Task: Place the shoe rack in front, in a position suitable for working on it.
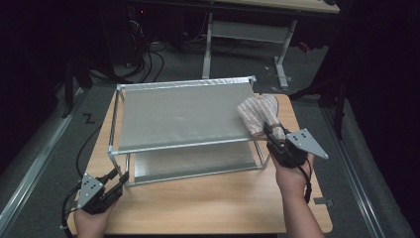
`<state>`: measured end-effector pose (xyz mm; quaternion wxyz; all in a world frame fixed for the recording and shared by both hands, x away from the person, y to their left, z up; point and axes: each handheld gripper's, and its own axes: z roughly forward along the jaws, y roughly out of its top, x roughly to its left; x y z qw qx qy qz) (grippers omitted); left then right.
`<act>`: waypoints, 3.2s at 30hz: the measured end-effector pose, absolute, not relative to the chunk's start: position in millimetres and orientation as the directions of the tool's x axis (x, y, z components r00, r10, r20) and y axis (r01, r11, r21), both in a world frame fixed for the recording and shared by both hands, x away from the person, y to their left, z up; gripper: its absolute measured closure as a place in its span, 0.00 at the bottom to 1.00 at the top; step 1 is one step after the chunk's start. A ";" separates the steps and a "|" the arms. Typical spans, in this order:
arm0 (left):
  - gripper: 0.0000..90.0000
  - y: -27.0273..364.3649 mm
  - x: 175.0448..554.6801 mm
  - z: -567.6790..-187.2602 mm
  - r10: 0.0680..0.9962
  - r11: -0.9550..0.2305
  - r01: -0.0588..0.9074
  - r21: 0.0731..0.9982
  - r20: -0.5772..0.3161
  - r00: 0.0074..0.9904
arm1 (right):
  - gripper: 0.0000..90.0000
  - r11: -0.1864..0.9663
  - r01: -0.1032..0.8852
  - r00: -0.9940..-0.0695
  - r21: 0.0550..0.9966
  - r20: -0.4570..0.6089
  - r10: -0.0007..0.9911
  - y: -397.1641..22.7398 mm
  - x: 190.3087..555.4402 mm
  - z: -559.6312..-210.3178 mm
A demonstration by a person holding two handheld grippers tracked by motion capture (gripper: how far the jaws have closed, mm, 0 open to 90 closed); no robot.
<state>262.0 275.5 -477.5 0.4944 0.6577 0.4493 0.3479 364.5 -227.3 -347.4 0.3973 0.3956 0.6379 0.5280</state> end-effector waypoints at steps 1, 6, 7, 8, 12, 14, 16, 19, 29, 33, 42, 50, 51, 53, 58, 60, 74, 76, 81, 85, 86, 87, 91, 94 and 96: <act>0.67 275.2 263.0 -478.5 0.935 -0.117 0.250 0.961 0.022 0.353 | 0.72 0.127 0.078 -0.370 0.989 -0.090 0.925 -229.5 360.8 -347.6; 0.67 275.3 264.7 -480.9 0.937 -0.120 0.257 0.959 0.024 0.348 | 0.71 0.124 0.051 -0.340 0.991 -0.099 0.935 -244.5 335.8 -357.9; 0.67 275.6 265.0 -481.1 0.937 -0.120 0.258 0.959 0.024 0.348 | 0.71 0.127 0.047 -0.329 0.991 -0.104 0.939 -247.7 330.5 -360.8; 0.67 275.8 265.2 -481.2 0.937 -0.121 0.258 0.959 0.024 0.348 | 0.71 0.129 0.043 -0.313 0.991 -0.110 0.943 -251.1 325.1 -363.4; 0.81 277.0 265.7 -480.1 0.949 -0.130 0.257 0.958 0.045 0.313 | 0.71 0.086 0.030 -0.269 0.996 -0.075 0.960 -266.7 306.0 -367.1; 0.88 278.0 265.6 -479.1 0.953 -0.126 0.258 0.958 0.044 0.301 | 0.71 0.075 0.020 -0.250 0.997 -0.068 0.966 -273.4 295.8 -365.5; 0.89 277.2 265.8 -478.8 0.954 -0.126 0.260 0.957 0.045 0.296 | 0.71 0.075 0.014 -0.246 0.997 -0.069 0.967 -278.5 284.0 -364.9; 0.89 277.6 266.9 -478.8 0.954 -0.117 0.264 0.957 0.035 0.297 | 0.71 0.099 0.027 -0.234 0.995 -0.090 0.968 -281.5 272.7 -369.4; 0.89 276.1 270.1 -478.9 0.957 -0.117 0.263 0.958 0.039 0.286 | 0.72 0.133 0.154 -0.259 0.979 -0.089 0.962 -279.5 284.9 -406.9; 0.89 276.2 271.8 -479.5 0.958 -0.108 0.263 0.959 0.030 0.283 | 0.72 0.155 0.163 -0.266 0.974 -0.108 0.958 -271.9 301.5 -409.9; 0.89 278.4 272.3 -480.8 0.958 -0.114 0.256 0.960 0.037 0.286 | 0.71 0.169 0.192 -0.280 0.967 -0.111 0.954 -258.8 323.2 -414.5; 0.85 277.2 272.3 -481.1 0.957 -0.112 0.257 0.960 0.035 0.287 | 0.71 0.186 0.222 -0.289 0.957 -0.117 0.950 -258.6 317.4 -428.9; 0.85 277.1 272.4 -481.1 0.957 -0.111 0.257 0.960 0.034 0.287 | 0.71 0.188 0.230 -0.289 0.955 -0.118 0.950 -259.3 317.5 -431.7; 0.85 277.0 272.7 -481.3 0.957 -0.110 0.257 0.960 0.032 0.289 | 0.71 0.201 0.256 -0.287 0.946 -0.124 0.950 -260.3 317.3 -437.9; 0.84 277.0 273.0 -481.4 0.956 -0.110 0.257 0.960 0.031 0.292 | 0.70 0.229 0.313 -0.299 0.922 -0.133 0.945 -263.8 319.7 -456.0; 0.84 276.6 273.1 -481.3 0.955 -0.110 0.256 0.960 0.032 0.294 | 0.70 0.239 0.336 -0.301 0.911 -0.137 0.944 -264.3 322.2 -460.7; 0.81 274.3 275.8 -481.7 0.953 -0.109 0.257 0.960 0.027 0.303 | 0.70 0.318 0.488 -0.334 0.813 -0.162 0.928 -271.8 334.4 -487.6; 0.81 273.9 276.6 -481.9 0.952 -0.107 0.256 0.961 0.025 0.304 | 0.70 0.317 0.504 -0.333 0.803 -0.158 0.930 -273.6 335.2 -489.8; 0.81 273.4 278.2 -482.1 0.952 -0.107 0.259 0.960 0.024 0.304 | 0.70 0.336 0.523 -0.338 0.783 -0.171 0.925 -276.1 333.4 -489.8; 0.81 273.3 278.7 -481.8 0.952 -0.108 0.258 0.960 0.025 0.304 | 0.70 0.355 0.537 -0.351 0.765 -0.180 0.919 -279.6 332.3 -492.0; 0.81 273.3 278.8 -481.8 0.952 -0.107 0.258 0.960 0.024 0.304 | 0.70 0.357 0.538 -0.351 0.764 -0.182 0.918 -280.1 331.7 -491.5; 0.81 273.2 279.0 -481.7 0.952 -0.106 0.258 0.960 0.024 0.304 | 0.70 0.363 0.538 -0.353 0.761 -0.187 0.917 -280.7 331.1 -491.1; 0.81 272.7 280.5 -481.6 0.953 -0.101 0.258 0.961 0.019 0.303 | 0.70 0.364 0.536 -0.359 0.762 -0.185 0.915 -282.5 327.9 -489.9; 0.81 272.5 281.3 -482.1 0.953 -0.099 0.258 0.961 0.017 0.301 | 0.70 0.349 0.534 -0.361 0.770 -0.165 0.918 -283.7 322.5 -483.7; 0.81 272.3 281.3 -482.3 0.953 -0.101 0.259 0.961 0.019 0.301 | 0.70 0.356 0.521 -0.375 0.776 -0.167 0.912 -282.2 319.0 -478.5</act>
